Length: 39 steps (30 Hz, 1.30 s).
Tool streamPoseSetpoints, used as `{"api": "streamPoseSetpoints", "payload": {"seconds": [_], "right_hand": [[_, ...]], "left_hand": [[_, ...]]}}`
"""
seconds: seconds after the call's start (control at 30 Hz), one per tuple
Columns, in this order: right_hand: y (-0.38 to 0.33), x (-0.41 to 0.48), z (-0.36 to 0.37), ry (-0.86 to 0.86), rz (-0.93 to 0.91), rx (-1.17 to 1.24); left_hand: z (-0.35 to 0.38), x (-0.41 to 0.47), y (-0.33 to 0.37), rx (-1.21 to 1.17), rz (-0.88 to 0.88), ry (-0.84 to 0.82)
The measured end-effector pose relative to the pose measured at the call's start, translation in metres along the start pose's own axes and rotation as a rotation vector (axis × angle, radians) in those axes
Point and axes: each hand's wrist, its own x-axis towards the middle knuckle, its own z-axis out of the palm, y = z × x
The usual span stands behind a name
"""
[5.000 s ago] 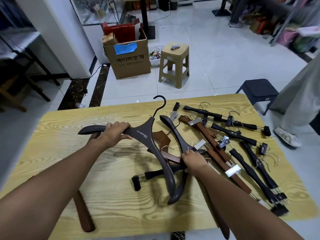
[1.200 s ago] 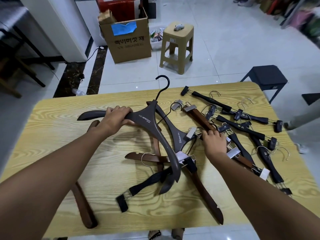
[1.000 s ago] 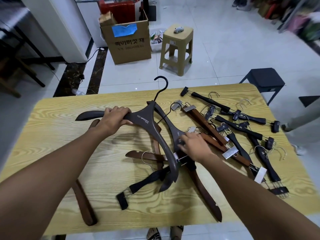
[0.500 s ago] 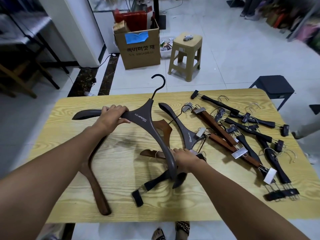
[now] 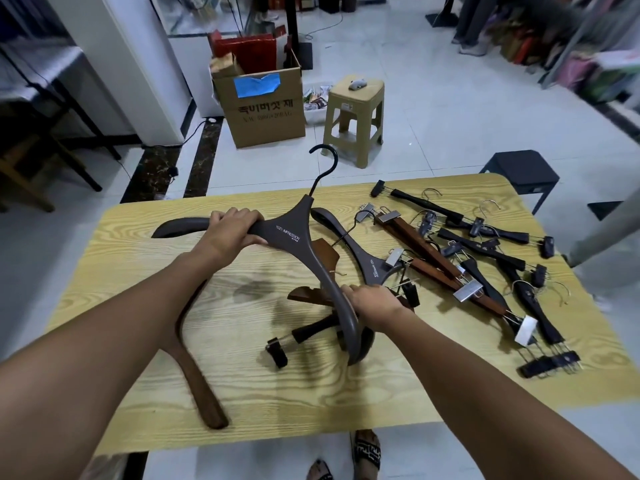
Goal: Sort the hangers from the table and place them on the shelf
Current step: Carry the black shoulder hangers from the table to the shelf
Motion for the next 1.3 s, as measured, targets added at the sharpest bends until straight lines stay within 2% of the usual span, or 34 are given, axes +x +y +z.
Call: {"api": "streamPoseSetpoints", "payload": {"seconds": [0.2,0.37,0.67,0.87,1.13,1.3], "right_hand": [[0.007,-0.021,-0.01,0.066,0.046,0.059],[0.032,-0.039,-0.005,0.025,-0.044,-0.031],[0.052,-0.068,-0.003,0.038,-0.134,-0.079],[0.067,-0.099,0.018,-0.028,-0.232,-0.287],[0.069,-0.093,0.043,-0.093,-0.174,-0.38],[0.069,-0.082,0.054,-0.048,-0.087,-0.332]], "left_hand": [[-0.014,-0.001,0.011,-0.069,0.035,0.071],[-0.025,-0.003,0.021,-0.072,0.026,0.119],[-0.016,-0.016,0.055,-0.032,-0.006,0.092],[-0.006,-0.032,0.088,0.033,-0.008,0.046],[0.007,-0.06,0.09,0.055,-0.137,0.039],[0.013,-0.065,0.084,0.019,-0.19,0.043]]}}
